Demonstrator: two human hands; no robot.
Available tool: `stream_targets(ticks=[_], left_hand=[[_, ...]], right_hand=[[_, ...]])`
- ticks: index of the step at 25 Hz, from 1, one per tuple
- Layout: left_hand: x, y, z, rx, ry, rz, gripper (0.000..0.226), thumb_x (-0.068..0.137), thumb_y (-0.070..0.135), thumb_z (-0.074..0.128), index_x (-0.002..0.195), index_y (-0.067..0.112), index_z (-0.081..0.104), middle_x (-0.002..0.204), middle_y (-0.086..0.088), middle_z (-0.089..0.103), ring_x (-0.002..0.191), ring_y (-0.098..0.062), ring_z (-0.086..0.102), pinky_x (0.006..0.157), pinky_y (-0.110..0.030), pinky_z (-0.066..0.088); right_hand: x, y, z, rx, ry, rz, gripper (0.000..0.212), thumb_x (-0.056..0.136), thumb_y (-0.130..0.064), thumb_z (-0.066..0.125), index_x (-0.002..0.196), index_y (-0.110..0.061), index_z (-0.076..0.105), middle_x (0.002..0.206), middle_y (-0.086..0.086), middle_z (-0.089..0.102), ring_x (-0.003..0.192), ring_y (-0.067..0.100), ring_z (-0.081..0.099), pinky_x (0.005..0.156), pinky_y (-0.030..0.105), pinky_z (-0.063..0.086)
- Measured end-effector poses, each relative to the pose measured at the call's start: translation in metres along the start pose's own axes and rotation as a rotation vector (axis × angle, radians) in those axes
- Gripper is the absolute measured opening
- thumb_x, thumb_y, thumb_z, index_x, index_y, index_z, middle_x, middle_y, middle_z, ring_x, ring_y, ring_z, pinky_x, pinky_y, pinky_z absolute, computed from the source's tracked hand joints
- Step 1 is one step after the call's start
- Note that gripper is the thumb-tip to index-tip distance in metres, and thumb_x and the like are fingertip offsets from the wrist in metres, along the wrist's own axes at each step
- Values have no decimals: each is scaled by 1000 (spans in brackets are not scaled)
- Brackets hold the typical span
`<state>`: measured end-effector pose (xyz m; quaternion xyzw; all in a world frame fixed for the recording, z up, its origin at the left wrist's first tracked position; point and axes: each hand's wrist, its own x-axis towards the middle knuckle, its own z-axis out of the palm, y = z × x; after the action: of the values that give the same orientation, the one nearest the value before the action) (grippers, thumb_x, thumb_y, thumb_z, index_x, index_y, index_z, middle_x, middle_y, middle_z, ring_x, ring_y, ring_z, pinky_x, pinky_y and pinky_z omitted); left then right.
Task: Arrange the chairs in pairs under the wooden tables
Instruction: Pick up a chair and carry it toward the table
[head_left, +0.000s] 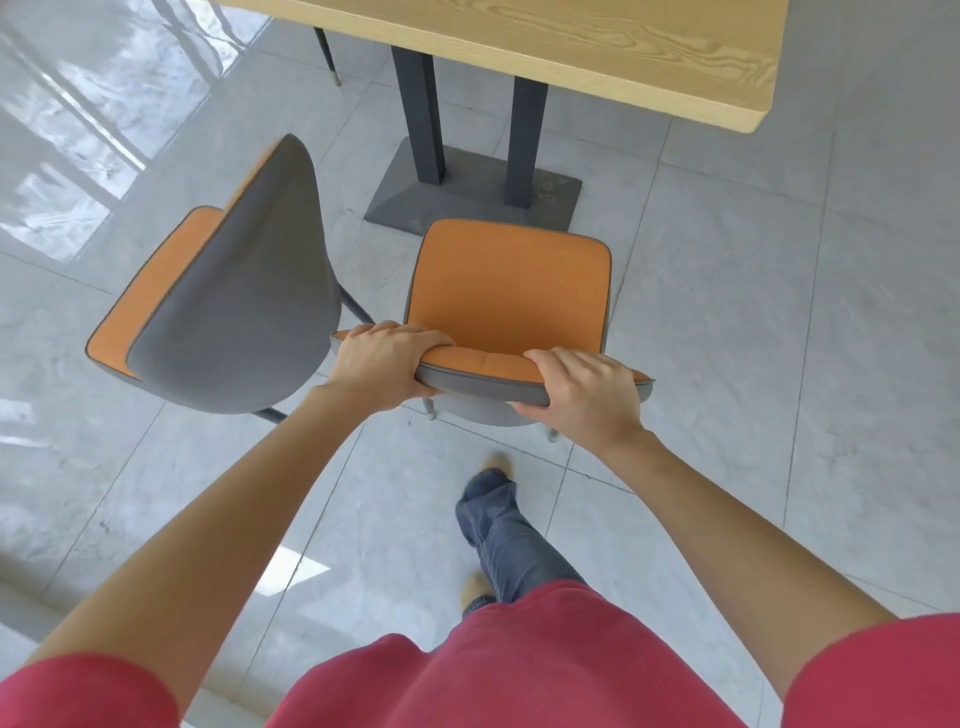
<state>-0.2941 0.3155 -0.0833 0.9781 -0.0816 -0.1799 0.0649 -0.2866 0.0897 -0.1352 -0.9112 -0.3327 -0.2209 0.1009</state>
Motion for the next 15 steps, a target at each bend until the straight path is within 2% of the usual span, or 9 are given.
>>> stream_targets(ticks=[10,15], left_hand=[[127,-49,-58,42,-58,82,45,88,43,58,131,35,48,128,8,58,118,-22,53,97,-38,39],[170,-84,-83,37,-44,61,43,87,37,61,128,32,52,124,5,61,117,-23,54,101,-38,38]], right_hand=[[109,60,49,-71,-72,73,38,54,-44,83,74,-14,72,50,-4,62,41,12,58,36,16,36],[160,66,76,-88,-104,114,39,56,-45,82,75,-13,72,49,-4,60,41,12,57,36,16,35]])
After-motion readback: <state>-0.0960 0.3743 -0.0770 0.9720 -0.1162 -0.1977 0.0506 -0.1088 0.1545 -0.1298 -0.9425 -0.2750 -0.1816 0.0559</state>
